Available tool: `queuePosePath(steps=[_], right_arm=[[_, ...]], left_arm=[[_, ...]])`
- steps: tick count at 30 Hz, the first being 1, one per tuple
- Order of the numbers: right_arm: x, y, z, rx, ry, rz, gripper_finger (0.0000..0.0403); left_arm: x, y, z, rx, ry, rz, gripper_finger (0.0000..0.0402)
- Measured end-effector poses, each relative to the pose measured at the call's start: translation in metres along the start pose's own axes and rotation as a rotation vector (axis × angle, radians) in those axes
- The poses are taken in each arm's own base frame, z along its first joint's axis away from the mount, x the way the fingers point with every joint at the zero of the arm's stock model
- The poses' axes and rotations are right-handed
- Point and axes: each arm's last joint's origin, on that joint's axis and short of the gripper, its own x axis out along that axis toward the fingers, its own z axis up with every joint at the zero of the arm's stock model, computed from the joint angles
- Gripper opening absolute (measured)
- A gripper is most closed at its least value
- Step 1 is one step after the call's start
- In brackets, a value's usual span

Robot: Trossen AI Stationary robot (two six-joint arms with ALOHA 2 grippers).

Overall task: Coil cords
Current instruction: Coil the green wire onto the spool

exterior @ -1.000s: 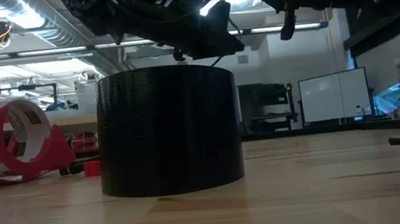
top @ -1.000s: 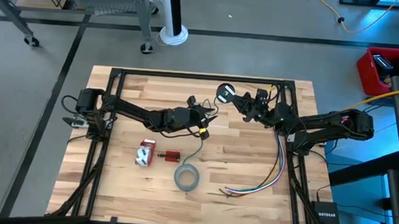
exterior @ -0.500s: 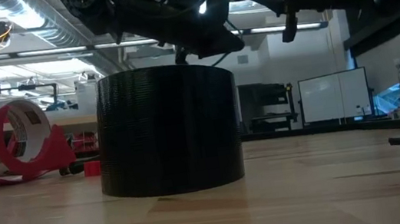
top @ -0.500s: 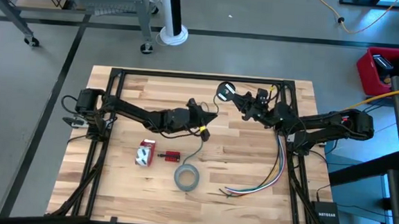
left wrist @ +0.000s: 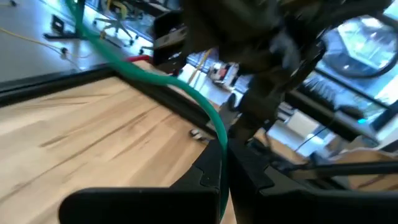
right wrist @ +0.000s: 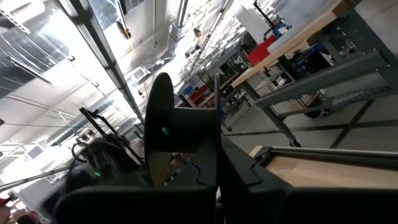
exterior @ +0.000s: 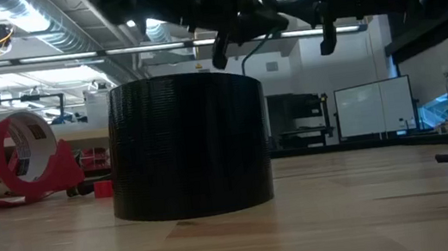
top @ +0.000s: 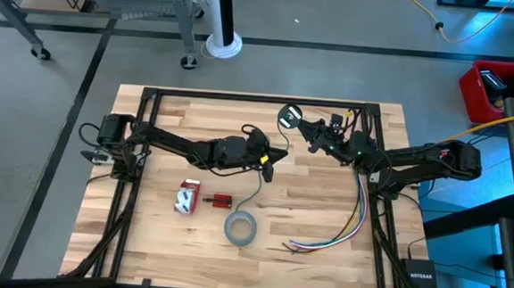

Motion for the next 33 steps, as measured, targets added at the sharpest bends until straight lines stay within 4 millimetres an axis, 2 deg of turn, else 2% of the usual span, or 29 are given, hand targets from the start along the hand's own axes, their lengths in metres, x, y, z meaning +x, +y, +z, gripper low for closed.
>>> queuePosePath(steps=[9,17,33], right_arm=[[0.0,-0.003,-0.004,-0.011,0.034,-0.035,0.0001],[-0.001,-0.009,-0.01,-0.031,0.107,-0.082,0.0001],[-0.003,-0.015,-0.021,-0.112,0.259,-0.1,0.0001]], left_arm=[[0.014,-0.017,0.016,-0.035,0.098,-0.037,0.0002],[0.016,-0.025,0.028,0.002,0.138,-0.03,0.0002],[0.015,-0.023,0.027,-0.025,0.187,-0.01,0.0001]])
